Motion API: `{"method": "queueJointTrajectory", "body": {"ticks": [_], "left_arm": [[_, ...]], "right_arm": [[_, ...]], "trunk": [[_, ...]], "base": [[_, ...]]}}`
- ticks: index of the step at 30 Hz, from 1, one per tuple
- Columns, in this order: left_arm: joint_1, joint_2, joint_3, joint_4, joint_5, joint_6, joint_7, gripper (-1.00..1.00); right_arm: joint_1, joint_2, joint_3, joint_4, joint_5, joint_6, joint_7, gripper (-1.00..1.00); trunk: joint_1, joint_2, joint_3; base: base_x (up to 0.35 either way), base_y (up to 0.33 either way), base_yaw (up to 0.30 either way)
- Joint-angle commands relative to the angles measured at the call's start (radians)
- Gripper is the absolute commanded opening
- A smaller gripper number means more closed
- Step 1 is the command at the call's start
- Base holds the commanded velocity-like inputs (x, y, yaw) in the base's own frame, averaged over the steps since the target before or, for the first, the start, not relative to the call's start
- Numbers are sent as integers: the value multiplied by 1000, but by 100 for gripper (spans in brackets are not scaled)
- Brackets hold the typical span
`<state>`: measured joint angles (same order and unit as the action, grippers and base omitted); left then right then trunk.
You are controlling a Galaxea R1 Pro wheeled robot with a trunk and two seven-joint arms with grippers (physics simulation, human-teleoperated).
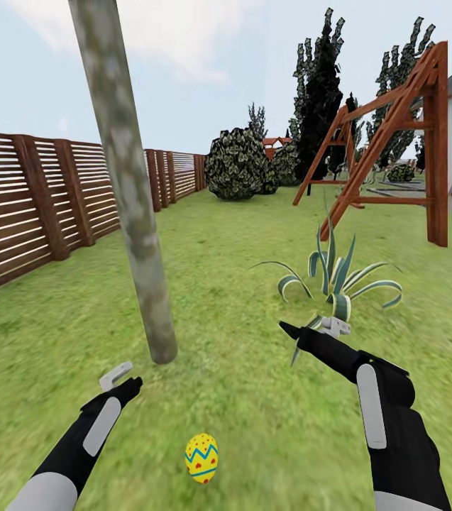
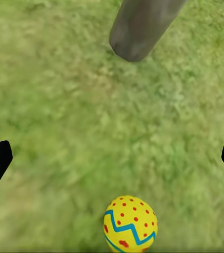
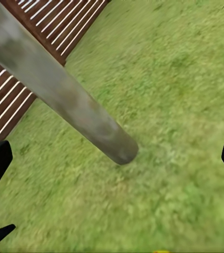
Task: Take the three Easter eggs out of the wicker basket on the lawn in the garden, then place them on the lawn next to a single tree (choose any tree) so that all three eggs are next to the same tree and none are left in the basket.
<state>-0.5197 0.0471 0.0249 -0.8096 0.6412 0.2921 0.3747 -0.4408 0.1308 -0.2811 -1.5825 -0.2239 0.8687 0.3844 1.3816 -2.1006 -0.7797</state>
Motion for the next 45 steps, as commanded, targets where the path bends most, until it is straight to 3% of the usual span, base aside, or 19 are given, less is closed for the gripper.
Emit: {"method": "queueJointTrajectory", "body": {"ticks": [1,45], "left_arm": [[0,0,0,-1,9,4,6,100],[0,-1,-5,4,6,-7,7,100]], "right_arm": [[-1,1,-3,-1,3,5,7,100],[-1,1,-2,-1,3,6,6,100]], "trunk": [[-4,7,2],[-173,315,140]], "base": [[0,0,0],[0,0,0]]}}
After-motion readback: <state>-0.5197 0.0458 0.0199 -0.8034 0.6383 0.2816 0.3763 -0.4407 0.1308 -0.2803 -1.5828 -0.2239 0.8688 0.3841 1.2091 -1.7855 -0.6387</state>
